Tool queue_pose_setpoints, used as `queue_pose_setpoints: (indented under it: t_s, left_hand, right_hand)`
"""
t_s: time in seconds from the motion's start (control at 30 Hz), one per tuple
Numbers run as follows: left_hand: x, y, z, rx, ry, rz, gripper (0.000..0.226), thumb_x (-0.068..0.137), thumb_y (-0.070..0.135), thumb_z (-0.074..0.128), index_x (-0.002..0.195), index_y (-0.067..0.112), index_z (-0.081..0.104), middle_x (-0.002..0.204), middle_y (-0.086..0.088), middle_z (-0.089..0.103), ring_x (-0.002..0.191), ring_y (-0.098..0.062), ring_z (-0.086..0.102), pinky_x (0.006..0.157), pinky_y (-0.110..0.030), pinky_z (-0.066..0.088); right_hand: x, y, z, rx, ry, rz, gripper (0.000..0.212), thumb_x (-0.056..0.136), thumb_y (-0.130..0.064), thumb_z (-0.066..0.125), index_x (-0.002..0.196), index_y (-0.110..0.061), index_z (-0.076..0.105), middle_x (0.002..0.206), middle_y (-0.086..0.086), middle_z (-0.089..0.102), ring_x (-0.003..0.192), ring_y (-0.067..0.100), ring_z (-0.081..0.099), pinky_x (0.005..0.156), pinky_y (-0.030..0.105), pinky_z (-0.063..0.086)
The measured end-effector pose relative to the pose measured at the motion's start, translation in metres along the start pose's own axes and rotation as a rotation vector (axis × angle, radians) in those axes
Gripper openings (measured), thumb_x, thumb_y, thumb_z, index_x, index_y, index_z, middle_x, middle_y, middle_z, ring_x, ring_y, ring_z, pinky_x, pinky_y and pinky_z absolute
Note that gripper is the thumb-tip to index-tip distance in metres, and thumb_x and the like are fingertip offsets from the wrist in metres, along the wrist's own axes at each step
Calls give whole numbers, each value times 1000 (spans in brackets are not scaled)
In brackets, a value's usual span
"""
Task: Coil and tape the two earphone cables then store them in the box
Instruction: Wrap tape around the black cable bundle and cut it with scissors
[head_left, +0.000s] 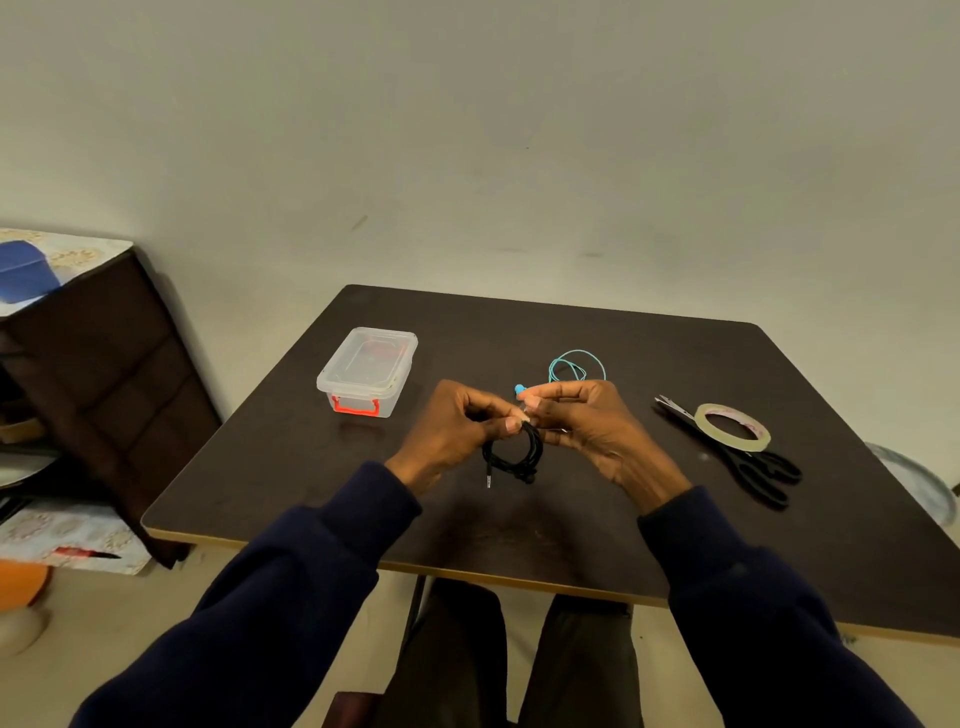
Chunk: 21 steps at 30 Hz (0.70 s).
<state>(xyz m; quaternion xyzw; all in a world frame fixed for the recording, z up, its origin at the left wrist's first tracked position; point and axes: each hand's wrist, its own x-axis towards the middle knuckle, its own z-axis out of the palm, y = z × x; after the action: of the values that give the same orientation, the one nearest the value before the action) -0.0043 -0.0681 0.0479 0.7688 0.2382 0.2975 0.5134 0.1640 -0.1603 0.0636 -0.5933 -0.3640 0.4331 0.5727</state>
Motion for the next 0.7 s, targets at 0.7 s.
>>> queue_pose_setpoints:
  t_s: [0.7]
  left_hand:
    - [0, 8, 8, 446, 143, 203, 16, 82, 20, 82, 97, 16, 81, 91, 0, 79, 70, 7, 65, 71, -4, 50]
  right_hand:
    - [15, 1, 12, -364, 152, -66, 25, 88, -11, 74, 109, -15, 62, 79, 8, 76, 60, 9, 69, 53, 22, 53]
